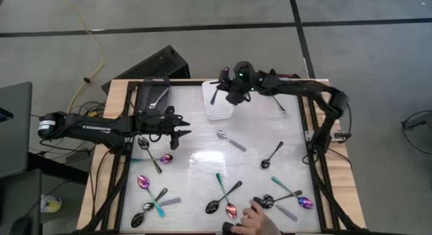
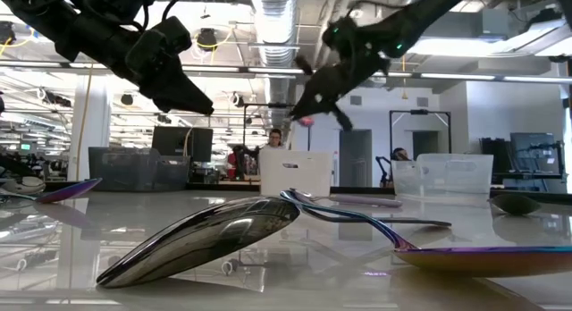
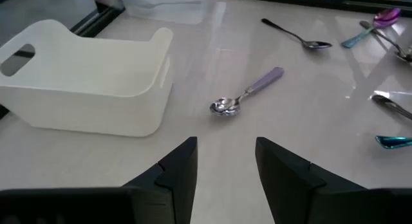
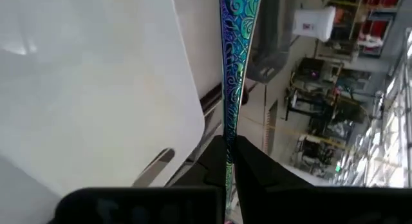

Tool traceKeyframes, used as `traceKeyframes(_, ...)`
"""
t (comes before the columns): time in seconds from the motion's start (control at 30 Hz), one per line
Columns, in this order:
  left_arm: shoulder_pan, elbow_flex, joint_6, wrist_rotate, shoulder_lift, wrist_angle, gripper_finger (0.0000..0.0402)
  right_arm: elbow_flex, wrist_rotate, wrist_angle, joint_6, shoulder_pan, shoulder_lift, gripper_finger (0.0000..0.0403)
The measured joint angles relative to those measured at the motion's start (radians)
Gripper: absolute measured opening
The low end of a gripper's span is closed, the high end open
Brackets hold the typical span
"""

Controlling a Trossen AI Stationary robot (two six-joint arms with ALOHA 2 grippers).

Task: Sort silverware by color (type)
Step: Put the blue spoon into the transparent bin

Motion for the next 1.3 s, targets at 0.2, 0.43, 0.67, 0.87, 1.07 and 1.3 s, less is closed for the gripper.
traceKeyframes(0.2, 0.000, 0.000, -0.028, -0.007, 0.000, -0.007, 0.0142, 0.167, -0.006, -0.152, -0.027, -0.012, 0.135, 0.0036)
traceKeyframes(0.43, 0.000, 0.000, -0.015, -0.007, 0.000, -0.011, 0.0142, 0.278, -0.005, -0.378, 0.058, 0.008, 0.179, 0.0036)
traceKeyframes(0.67, 0.000, 0.000, 0.010, -0.007, 0.000, -0.009, 0.0142, 0.277, -0.005, -0.398, 0.069, 0.001, 0.180, 0.0036)
traceKeyframes(0.87, 0.000, 0.000, 0.010, -0.007, 0.000, -0.008, 0.0142, 0.277, -0.023, -0.412, 0.102, -0.010, 0.180, 0.0036)
traceKeyframes(1.07, 0.000, 0.000, 0.010, -0.007, 0.000, -0.008, 0.0142, 0.277, -0.027, -0.412, 0.125, -0.009, 0.182, 0.0036)
traceKeyframes(1.3, 0.000, 0.000, 0.002, -0.005, 0.000, -0.008, 0.0142, 0.277, 0.013, -0.381, 0.109, -0.007, 0.229, 0.0039)
